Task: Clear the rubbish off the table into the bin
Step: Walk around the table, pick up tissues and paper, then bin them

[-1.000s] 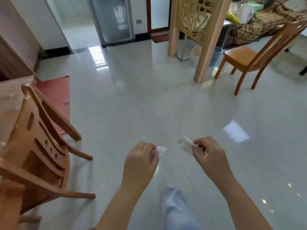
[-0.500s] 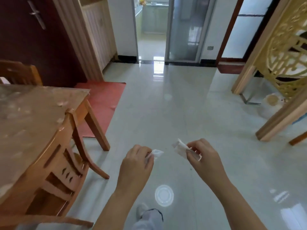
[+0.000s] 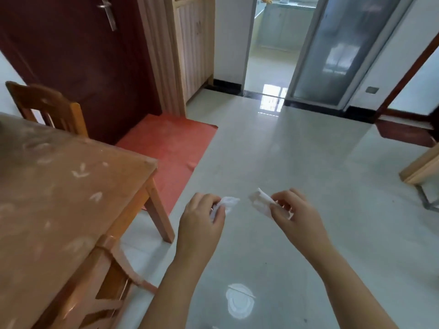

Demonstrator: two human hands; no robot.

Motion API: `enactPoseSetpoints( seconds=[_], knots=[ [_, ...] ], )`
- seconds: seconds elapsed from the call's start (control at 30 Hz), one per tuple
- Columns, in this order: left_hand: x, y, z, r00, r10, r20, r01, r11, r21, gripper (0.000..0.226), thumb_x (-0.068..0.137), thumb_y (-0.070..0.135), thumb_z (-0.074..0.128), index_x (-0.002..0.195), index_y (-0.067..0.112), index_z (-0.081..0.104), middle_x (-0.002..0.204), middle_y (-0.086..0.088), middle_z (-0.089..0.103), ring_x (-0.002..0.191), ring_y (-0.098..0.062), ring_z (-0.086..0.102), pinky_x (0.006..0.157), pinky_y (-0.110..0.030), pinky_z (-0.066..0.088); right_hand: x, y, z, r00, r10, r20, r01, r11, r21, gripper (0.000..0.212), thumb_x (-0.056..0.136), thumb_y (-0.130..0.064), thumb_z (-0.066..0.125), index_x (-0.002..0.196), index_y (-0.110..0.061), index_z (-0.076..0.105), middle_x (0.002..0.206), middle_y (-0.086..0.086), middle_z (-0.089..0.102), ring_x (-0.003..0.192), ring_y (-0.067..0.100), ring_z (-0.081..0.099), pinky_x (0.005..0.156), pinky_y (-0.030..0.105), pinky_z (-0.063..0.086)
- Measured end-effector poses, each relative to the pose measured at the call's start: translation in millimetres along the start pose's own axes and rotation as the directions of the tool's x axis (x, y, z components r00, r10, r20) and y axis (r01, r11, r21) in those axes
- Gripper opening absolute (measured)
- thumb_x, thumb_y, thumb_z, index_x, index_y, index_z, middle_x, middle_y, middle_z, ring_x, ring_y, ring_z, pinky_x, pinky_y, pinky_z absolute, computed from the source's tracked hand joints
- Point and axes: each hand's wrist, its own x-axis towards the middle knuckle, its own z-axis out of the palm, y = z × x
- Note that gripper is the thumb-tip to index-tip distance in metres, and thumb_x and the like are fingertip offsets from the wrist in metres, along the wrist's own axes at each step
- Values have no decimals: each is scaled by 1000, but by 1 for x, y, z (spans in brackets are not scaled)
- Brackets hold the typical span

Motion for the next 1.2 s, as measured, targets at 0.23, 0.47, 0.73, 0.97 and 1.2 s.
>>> enactPoseSetpoints(
  seconds=[0.23,0.47,0.73,0.97,1.2],
  knots=[
    [123,-46,46,992,-103,-69,104,994,13,2,82,8,63,84,9,63,79,5,50,66,-11,47,59,-12,32,134,35,59,997,-20,80,14,998,69,14,74,0,65,78,-13,62,72,1,54,66,12,49,58,11,35],
    [288,-76,104,989,-125,-74,132,986,100,3,81,11,61,83,13,62,82,4,53,69,-16,50,58,-19,31,330,58,97,989,-110,97,96,985,141,11,76,-3,63,79,-13,62,74,0,54,68,9,52,57,10,36],
    [432,-133,99,961,-171,-219,215,957,195,5,82,16,56,81,13,61,79,6,51,66,-14,50,58,-28,41,519,30,157,934,-296,199,242,936,254,6,77,-3,61,77,-9,60,76,3,54,66,14,47,56,18,36],
    [516,-238,80,876,-274,-397,365,914,174,2,79,10,63,81,9,62,79,3,54,64,0,45,64,0,34,632,-8,263,831,-406,381,306,905,297,17,76,-1,61,76,-18,60,75,-4,51,69,11,47,56,14,35],
    [603,-335,4,785,-288,-549,460,864,205,21,84,26,50,86,10,62,79,3,56,70,-8,52,61,-17,41,743,-113,372,696,-552,458,458,834,309,32,75,-8,62,69,-37,51,75,-13,49,73,4,47,54,10,32]
  ],
)
